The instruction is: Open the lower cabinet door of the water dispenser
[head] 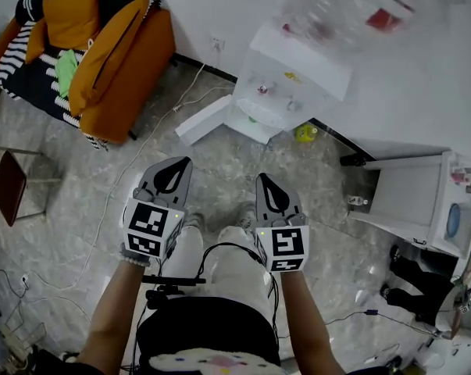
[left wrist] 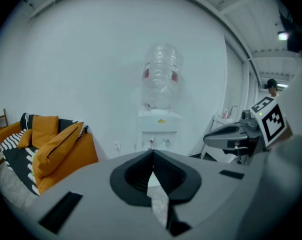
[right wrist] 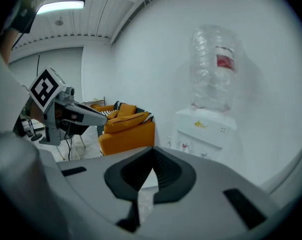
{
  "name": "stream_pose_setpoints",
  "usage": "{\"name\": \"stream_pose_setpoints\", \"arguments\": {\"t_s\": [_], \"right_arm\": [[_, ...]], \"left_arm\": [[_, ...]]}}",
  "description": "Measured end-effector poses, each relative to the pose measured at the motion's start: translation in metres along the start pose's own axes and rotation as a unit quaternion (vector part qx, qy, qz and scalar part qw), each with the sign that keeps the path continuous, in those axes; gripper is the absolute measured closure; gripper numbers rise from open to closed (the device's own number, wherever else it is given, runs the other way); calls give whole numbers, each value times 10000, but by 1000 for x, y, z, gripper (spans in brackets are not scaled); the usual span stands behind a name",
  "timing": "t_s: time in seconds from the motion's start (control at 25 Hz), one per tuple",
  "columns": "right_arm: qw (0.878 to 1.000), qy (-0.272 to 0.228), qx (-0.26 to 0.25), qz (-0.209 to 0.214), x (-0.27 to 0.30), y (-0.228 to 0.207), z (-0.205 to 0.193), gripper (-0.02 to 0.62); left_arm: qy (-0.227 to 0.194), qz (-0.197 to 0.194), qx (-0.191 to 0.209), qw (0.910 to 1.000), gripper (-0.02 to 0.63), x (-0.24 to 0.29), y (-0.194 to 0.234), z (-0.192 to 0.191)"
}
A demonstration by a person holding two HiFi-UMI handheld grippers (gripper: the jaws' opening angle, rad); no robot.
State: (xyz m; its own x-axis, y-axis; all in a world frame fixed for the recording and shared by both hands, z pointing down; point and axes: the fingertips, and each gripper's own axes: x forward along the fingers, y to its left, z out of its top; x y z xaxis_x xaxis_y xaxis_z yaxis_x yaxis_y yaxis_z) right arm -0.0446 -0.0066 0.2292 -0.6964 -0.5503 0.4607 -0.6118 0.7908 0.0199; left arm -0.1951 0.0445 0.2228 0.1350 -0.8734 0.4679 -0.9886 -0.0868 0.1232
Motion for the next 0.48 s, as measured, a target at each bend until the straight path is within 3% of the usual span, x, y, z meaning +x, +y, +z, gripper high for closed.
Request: {"name": "stream_pose_setpoints", "arguments": {"t_s": [0.48], "right_arm": [[9991,-306,-173,-237,-51,21,49,591]], "left_arm": [[-452,-244,421,9978,592,-57,-4,55]]}}
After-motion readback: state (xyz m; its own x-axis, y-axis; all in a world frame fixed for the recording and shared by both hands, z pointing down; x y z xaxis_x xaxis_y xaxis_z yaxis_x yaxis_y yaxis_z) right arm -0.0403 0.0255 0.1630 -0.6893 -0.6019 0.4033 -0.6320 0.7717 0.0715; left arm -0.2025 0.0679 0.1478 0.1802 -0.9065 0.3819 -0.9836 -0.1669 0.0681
